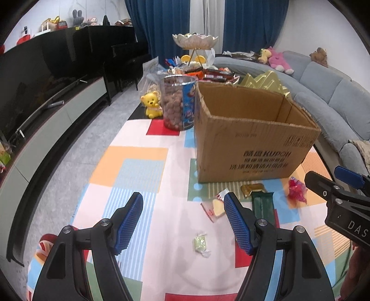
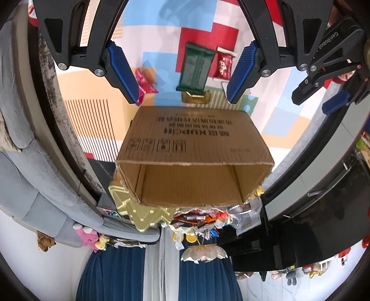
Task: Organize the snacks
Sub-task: 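Withdraw both open tools from the box and lower toward the mat snacks, then grasp the small green wrapped candy with the left tool while the right tool grasps the dark green packet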
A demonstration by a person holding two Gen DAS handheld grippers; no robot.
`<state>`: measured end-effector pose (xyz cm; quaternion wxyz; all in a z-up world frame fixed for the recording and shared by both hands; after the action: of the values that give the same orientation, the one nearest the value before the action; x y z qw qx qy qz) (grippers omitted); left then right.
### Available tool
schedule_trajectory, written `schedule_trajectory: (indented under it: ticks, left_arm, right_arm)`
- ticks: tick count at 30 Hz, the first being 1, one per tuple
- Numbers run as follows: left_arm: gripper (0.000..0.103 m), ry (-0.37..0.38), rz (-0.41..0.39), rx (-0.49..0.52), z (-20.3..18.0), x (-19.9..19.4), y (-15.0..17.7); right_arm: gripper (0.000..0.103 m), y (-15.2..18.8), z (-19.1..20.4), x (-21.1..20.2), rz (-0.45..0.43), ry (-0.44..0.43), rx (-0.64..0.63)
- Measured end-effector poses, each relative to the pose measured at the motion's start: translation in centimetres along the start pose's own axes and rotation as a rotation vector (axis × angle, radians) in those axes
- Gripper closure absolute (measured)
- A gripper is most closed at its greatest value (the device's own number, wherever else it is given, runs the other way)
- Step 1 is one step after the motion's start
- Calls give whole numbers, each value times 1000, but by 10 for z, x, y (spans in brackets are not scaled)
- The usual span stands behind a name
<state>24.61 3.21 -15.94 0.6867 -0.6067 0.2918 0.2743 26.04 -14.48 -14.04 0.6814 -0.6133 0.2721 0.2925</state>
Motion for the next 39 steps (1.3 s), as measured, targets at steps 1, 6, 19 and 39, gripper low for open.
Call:
schedule_trajectory:
  ticks: [1,6,19,39]
  left_arm:
    - [31,-1,3,0,0,2,4]
    - [31,-5,20,0,-1,10,15]
    - [32,3,67,3,-7,30,41]
    - [32,-10,101,8,-15,52,66]
  right_arm:
    - [24,2,0,2,4,2,2]
    - [24,13,-2,11,26,14,1]
    - [24,38,-1,39,89,31,8]
    - [24,58,3,73,147,38,31]
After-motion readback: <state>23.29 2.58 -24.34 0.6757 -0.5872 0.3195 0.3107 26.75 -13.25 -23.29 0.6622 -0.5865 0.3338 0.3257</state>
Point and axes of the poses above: each gripper's, at about its wrist camera, not at the fingertips, and x roughly the way its jaws point, z to its left, y to its underside, the point moved 6 cm from there along x, roughly the way its jaws point, and after that the axes turned 7 degrees about x, right-handed, at the moved point
